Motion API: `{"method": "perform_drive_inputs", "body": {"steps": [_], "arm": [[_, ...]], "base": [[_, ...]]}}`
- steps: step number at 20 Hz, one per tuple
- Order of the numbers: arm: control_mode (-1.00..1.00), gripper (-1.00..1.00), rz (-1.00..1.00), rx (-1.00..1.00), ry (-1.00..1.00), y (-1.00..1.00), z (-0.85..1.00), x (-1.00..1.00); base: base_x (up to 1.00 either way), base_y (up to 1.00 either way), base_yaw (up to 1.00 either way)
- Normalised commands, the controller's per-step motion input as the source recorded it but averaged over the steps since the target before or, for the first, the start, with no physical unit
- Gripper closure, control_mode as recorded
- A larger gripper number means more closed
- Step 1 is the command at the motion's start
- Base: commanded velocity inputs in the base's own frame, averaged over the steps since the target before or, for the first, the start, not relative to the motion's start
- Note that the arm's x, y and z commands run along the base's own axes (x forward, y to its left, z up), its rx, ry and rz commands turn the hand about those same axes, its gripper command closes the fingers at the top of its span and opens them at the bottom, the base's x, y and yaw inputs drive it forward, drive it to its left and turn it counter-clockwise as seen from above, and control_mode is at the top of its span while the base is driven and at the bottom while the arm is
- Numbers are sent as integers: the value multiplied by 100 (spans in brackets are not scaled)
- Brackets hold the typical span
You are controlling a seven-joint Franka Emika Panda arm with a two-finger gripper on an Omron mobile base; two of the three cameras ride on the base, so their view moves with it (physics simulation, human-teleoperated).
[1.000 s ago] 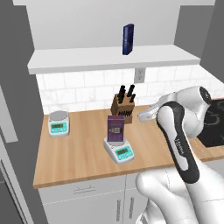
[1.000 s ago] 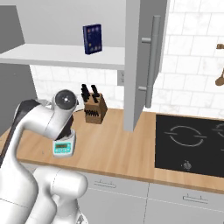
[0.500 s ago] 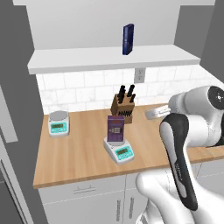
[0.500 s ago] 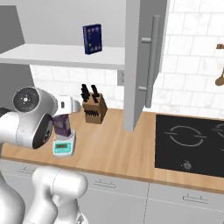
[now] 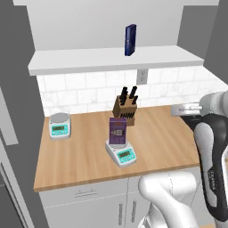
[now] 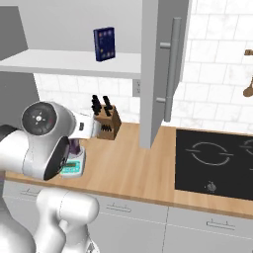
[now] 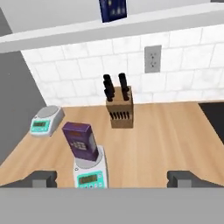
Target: Pick the cereal and place it on the digital scale for weighing, and close the cabinet.
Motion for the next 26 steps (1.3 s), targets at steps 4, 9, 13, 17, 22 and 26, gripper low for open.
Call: {"method": "perform_drive_inputs", "body": {"steps": [4, 9, 13, 17, 22, 26], "arm": [[-100, -100, 0, 12, -18, -19, 41, -90], [-100, -100, 0, 0, -35, -4, 72, -79], [-100, -100, 4, 0, -45, -42, 60, -51], [-100, -100, 8, 4, -53, -49, 48, -66], [-100, -100, 9, 4, -52, -46, 33, -75], [-100, -100, 7, 3, -36, -47, 9, -45]], "base": [[0, 0, 0], [0, 0, 0], [0, 0, 0], [0, 0, 0], [0, 0, 0], [0, 0, 0]]}}
